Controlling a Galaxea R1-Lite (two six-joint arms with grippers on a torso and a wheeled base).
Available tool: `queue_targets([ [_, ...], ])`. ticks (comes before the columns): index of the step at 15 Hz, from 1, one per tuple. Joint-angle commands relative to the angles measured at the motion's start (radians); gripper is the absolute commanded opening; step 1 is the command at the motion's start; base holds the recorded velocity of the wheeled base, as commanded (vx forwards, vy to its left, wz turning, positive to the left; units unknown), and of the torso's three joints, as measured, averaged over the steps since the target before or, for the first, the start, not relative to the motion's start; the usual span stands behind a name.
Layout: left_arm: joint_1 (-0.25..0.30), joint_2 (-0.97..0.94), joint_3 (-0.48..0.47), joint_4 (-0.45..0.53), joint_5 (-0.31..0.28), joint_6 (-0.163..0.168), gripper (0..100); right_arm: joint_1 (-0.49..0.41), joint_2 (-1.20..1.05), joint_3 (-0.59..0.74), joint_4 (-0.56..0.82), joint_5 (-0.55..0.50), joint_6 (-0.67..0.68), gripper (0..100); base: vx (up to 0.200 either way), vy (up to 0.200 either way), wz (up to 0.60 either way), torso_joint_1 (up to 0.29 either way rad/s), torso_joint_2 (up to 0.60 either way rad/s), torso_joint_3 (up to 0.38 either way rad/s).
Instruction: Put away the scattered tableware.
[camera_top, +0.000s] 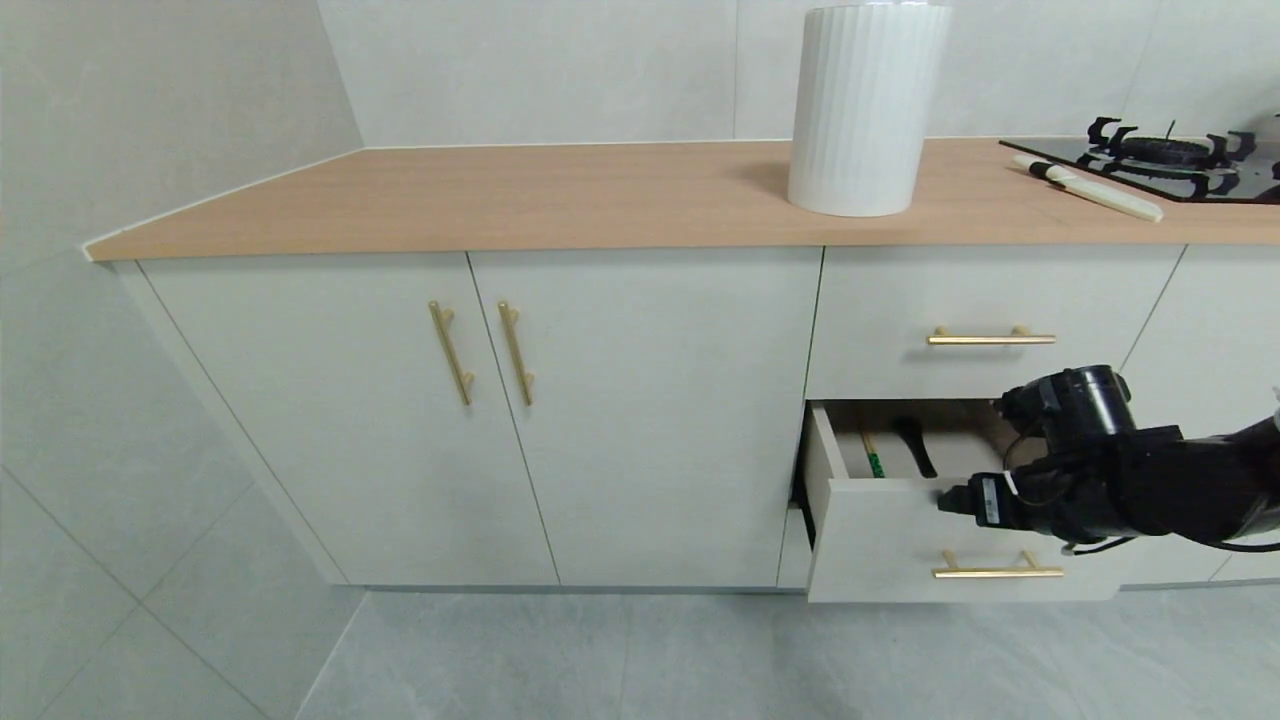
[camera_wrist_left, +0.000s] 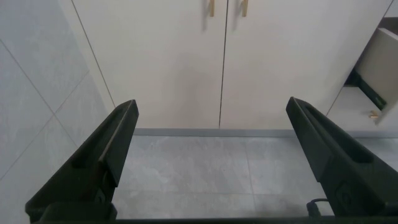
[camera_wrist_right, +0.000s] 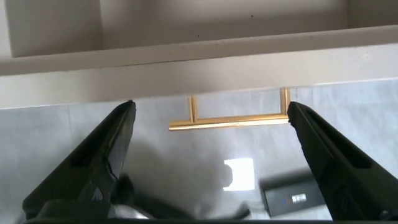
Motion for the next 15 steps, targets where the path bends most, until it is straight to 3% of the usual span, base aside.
queue_targets([
  [1, 0.0, 0.002, -0.001, 0.0, 0.0, 0.0, 100, -0.022, 0.1, -0.095, -0.001, 0.001, -0.001, 100, 0.0, 0.0, 0.0, 0.0, 0.0, 0.0],
  [4, 0.0, 0.002, -0.001, 0.0, 0.0, 0.0, 100, -0.039, 0.174, -0.134, -0.055, 0.002, 0.005, 100, 0.0, 0.0, 0.0, 0.0, 0.0, 0.0],
  [8, 0.0, 0.0, -0.001, 0.0, 0.0, 0.0, 100, -0.053, 0.226, -0.086, -0.323, -0.001, 0.008, 100, 0.0, 0.0, 0.0, 0.0, 0.0, 0.0],
  [15, 0.0, 0.002, 0.001, 0.0, 0.0, 0.0, 100, -0.061, 0.289, -0.091, -0.507, -0.067, 0.01, 100, 0.0, 0.0, 0.0, 0.0, 0.0, 0.0],
])
